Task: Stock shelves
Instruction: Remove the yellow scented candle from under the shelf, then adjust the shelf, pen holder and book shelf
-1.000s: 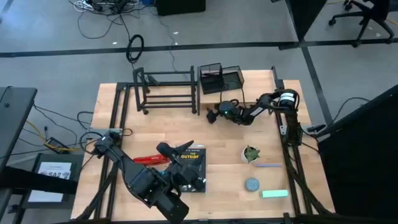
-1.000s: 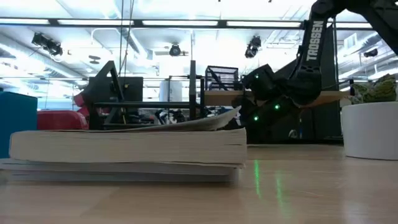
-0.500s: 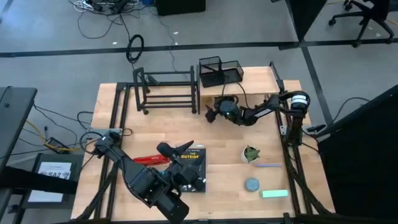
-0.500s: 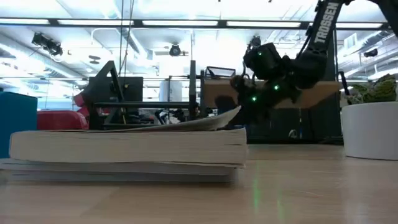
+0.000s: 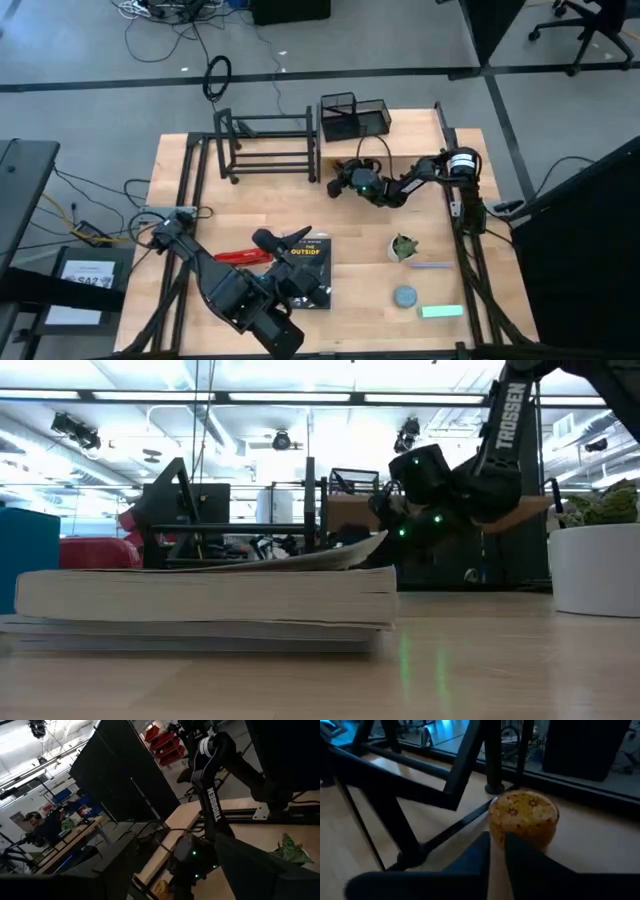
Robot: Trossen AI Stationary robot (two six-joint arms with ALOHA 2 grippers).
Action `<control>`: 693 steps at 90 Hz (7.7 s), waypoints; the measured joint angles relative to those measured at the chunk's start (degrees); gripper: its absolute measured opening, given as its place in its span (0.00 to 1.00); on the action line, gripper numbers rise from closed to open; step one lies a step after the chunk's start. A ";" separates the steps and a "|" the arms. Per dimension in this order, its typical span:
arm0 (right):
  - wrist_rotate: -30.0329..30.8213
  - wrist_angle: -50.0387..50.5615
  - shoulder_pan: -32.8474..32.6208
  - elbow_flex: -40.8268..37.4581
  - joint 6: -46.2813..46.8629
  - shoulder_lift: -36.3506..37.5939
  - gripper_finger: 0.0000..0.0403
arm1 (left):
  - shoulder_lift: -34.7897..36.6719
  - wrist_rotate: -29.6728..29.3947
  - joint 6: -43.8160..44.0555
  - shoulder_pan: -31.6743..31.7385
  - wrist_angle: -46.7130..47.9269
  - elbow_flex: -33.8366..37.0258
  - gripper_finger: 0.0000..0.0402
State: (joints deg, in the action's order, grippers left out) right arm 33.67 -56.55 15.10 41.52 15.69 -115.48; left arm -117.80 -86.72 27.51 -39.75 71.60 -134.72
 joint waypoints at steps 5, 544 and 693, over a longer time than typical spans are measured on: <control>-0.03 -0.65 0.27 0.76 -0.57 0.00 0.01 | 0.00 0.00 0.07 0.00 -0.01 0.00 0.62; -26.14 99.20 -0.79 22.34 -12.75 56.30 0.00 | 4.10 42.13 1.75 44.91 17.36 7.74 0.00; -49.91 101.21 5.94 30.24 -29.20 41.31 0.26 | 4.02 62.05 -21.35 42.53 -34.31 28.68 0.00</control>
State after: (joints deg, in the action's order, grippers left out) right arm -16.24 44.66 21.04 71.76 -13.50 -74.17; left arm -113.78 -24.66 6.15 2.79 37.29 -106.04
